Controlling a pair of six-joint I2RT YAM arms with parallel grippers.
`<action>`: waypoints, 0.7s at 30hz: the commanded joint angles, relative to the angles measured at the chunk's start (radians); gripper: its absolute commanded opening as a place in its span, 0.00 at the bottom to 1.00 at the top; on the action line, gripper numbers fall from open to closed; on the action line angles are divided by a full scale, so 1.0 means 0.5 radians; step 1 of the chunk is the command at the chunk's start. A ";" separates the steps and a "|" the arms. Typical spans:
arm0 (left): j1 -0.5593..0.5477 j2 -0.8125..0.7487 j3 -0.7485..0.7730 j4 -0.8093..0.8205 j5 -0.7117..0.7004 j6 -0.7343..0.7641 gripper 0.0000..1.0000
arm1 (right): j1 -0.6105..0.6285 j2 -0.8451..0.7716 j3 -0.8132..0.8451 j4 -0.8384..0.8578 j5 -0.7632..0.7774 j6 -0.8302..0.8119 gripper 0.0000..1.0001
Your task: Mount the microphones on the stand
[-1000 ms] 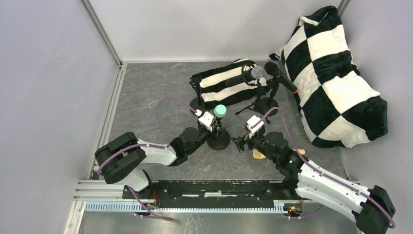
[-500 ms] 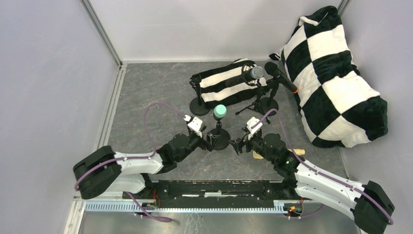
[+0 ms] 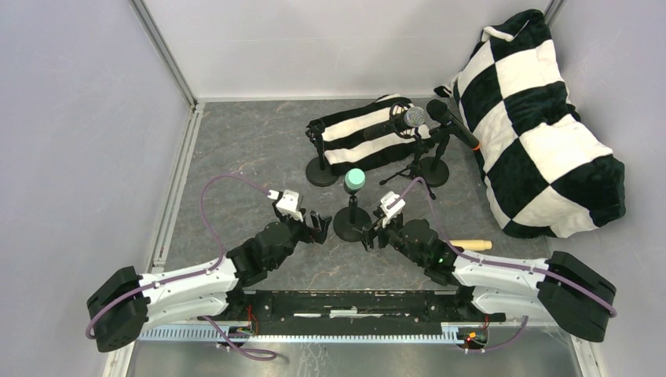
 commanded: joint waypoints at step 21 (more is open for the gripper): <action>-0.007 -0.388 -0.115 -0.279 -0.258 -0.233 0.95 | 0.064 0.856 0.436 0.687 0.368 -0.082 0.59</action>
